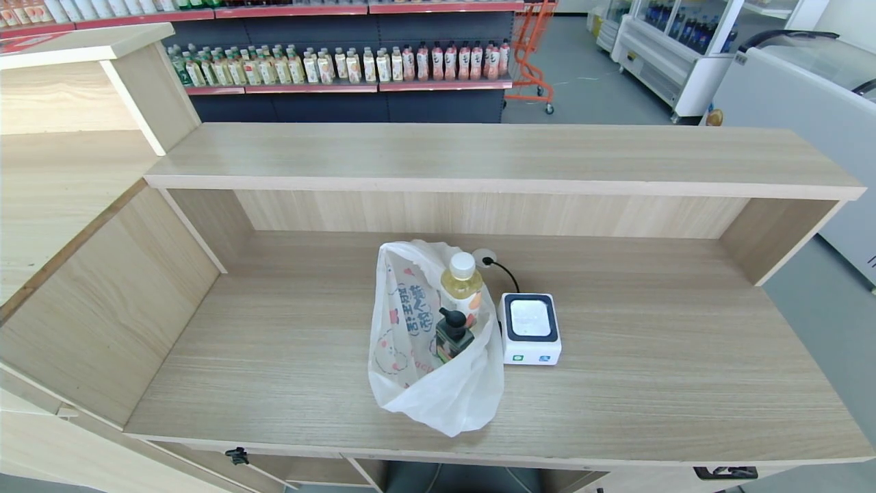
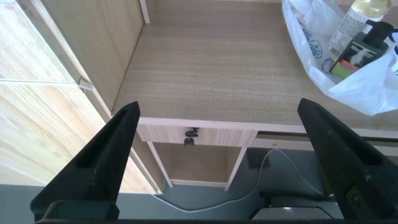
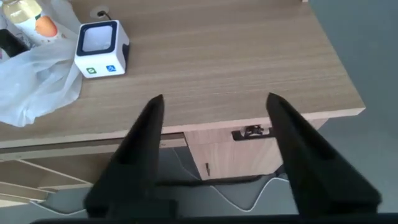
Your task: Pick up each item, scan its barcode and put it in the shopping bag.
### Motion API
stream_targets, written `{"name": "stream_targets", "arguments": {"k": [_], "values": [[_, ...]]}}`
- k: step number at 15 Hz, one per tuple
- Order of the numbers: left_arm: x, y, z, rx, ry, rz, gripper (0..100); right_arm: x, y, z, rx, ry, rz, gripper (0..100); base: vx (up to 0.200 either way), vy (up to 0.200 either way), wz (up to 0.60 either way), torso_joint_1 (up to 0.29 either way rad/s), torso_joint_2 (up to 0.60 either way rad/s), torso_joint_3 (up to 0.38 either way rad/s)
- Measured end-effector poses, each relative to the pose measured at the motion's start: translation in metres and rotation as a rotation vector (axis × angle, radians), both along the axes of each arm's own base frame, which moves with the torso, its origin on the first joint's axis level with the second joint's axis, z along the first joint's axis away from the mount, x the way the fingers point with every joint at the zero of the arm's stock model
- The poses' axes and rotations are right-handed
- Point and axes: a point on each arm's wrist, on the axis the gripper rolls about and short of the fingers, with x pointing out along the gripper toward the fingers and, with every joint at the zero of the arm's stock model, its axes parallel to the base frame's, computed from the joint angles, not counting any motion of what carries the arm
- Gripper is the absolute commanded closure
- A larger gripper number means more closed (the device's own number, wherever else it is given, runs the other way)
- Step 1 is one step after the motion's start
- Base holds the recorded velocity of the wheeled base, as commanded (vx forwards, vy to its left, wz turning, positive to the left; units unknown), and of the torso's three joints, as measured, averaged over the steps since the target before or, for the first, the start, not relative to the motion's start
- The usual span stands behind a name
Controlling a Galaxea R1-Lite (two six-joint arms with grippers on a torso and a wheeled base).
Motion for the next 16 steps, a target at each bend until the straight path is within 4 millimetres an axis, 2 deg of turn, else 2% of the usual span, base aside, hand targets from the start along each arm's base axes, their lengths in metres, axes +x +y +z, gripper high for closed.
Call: {"name": "stream_targets", "arguments": {"k": [10, 16], "values": [[0.0, 0.0, 0.0, -0.001, 0.0, -0.001, 0, -0.0004, 0.0, -0.001, 0.007, 0.002, -0.001, 100, 0.0, 0.0, 0.0, 0.0, 0.0, 0.0], [0.0, 0.0, 0.0, 0.003, 0.0, -0.002, 0, -0.0004, 0.0, -0.001, 0.005, 0.002, -0.001, 100, 0.0, -0.2, 0.0, 0.003, 0.0, 0.003]]}}
